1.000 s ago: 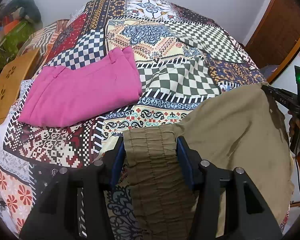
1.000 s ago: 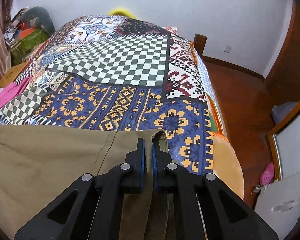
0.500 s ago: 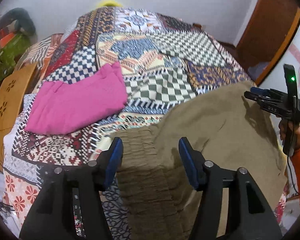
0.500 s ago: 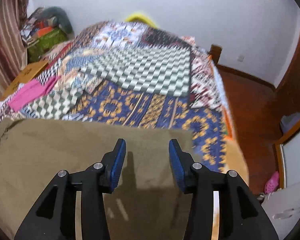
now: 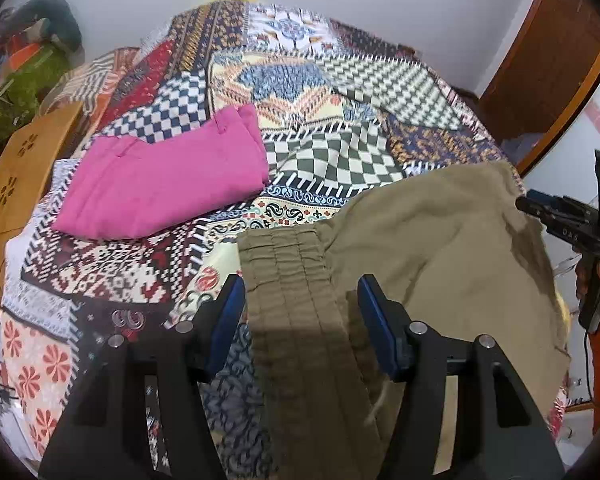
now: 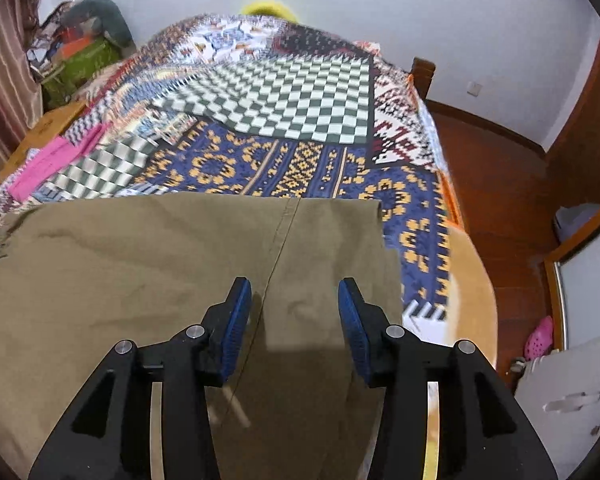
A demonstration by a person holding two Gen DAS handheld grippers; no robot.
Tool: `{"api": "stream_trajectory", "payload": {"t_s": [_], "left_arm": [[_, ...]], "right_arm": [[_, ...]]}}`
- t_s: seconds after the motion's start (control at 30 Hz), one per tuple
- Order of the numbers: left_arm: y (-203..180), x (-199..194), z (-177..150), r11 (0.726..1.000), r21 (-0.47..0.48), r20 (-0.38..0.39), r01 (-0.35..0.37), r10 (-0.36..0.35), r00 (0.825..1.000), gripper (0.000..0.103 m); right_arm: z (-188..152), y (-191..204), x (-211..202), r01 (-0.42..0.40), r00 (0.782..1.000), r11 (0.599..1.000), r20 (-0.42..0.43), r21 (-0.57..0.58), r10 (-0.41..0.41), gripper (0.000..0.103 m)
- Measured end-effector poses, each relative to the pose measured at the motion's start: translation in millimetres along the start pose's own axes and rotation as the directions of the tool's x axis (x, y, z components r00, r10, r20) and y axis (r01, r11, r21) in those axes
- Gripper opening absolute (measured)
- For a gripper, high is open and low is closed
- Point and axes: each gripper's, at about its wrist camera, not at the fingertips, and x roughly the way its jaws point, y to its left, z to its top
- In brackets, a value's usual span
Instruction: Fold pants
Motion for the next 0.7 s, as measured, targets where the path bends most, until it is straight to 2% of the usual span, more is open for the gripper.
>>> {"api": "stream_trajectory", "payload": {"t_s": [0.27, 0.43, 0.57, 0.7], "left_arm": [[-0.9, -62.9, -19.9, 1.000, 0.009, 0.108, -0.004, 0.003, 0.994, 0.059], [-7.1, -96.8, -43.5, 0.999, 0.038, 0.156, -0.010, 0.004, 0.988, 0.063], [-11.0, -108.2, -60.7, 0.998, 0.055, 0.168, -0.027, 0.017, 0.986, 0.066], [-7.3, -109.7, -78.2, 0.999, 0.026, 0.139, 0.041, -0.044, 0.989, 0.068]], "right_arm": [[-16.8, 19.4, -65.5, -0.023, 0.994, 1.000, 0.110, 0.010, 0.021, 0.044], [-29.9, 37.9, -102.3, -0.039, 0.984, 0.999, 0.173, 0.006, 0.037, 0.045], [-39.2, 52.9, -120.5, -0.056, 0.977, 0.998, 0.206, -0.003, 0.056, 0.048], [-46.3, 68.3, -125.9, -0.073, 0.974, 0.997, 0.216, -0.011, 0.074, 0.049]]}}
